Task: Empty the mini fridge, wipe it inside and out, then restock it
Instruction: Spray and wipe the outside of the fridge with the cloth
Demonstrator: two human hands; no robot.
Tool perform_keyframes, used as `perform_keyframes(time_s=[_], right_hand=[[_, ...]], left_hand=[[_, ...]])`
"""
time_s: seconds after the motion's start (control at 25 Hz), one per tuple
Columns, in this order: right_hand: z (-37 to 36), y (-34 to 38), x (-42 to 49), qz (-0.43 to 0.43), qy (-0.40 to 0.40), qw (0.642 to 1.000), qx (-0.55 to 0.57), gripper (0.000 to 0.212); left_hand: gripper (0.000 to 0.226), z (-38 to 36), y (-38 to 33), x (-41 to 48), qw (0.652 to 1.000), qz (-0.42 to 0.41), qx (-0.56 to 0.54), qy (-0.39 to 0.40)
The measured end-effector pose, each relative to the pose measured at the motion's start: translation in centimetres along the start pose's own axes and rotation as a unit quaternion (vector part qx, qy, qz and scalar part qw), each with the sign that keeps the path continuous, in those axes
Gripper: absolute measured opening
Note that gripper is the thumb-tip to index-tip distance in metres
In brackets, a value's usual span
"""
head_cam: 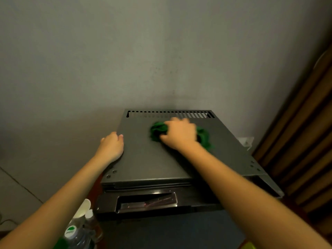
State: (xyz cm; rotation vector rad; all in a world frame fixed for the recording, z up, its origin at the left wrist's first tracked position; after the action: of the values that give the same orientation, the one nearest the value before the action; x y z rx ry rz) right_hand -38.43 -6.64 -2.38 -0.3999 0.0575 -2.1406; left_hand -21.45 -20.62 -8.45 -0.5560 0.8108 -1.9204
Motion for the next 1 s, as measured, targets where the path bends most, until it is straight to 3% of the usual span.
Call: perform_keyframes(time_s=[0.16, 0.28, 0.4, 0.56, 0.68, 0.8, 1.0], right_hand=[[2.1, 14.0, 3.1, 0.236, -0.015, 0.97, 0.059, 0.047], [1.1, 14.2, 6.2, 0.295, -0.005, 0.954, 0.059, 0.047], [-1.5, 6.3, 10.8, 0.208, -0.019, 0.977, 0.054, 0.042], [-6.1, -14.3, 13.1, -0.04, 0.032, 0.999, 0.012, 0.033], [-7.1, -18.2, 12.8, -0.083, 0.038, 0.996, -0.003, 0.03], [-6.1, -11.8, 14.5, -0.043, 0.017, 0.999, 0.024, 0.027], [-1.7, 9.2, 13.7, 0.162, -0.017, 0.984, 0.075, 0.032]], left_hand=[[0.023, 1.0, 1.1, 0.1, 0.997, 0.039, 0.027, -0.057], [0.031, 1.1, 0.9, -0.4, 0.994, 0.057, 0.072, -0.059], [0.043, 1.0, 0.6, -0.9, 0.995, 0.049, 0.067, -0.058], [0.038, 1.0, 0.3, -0.9, 0.998, 0.023, 0.011, -0.063], [0.034, 1.1, 0.0, -0.8, 0.997, 0.006, 0.0, -0.077], [0.032, 1.2, -0.1, -0.8, 0.996, -0.007, -0.001, -0.086], [0.033, 1.2, -0.4, -0.8, 0.996, -0.009, 0.009, -0.087]])
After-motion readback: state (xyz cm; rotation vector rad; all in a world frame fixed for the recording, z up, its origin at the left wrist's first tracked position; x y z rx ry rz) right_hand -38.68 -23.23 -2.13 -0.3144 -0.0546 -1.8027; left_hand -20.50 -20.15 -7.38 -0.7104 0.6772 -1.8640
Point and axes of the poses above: each hand's wrist, its own x-axis towards the middle knuckle, its own z-axis out of the back of the hand, y = z × x, the point moved 7 cm from there along x, towards the middle knuckle, and after that the axes turned 11 degrees about -x, right-handed, at the moved point
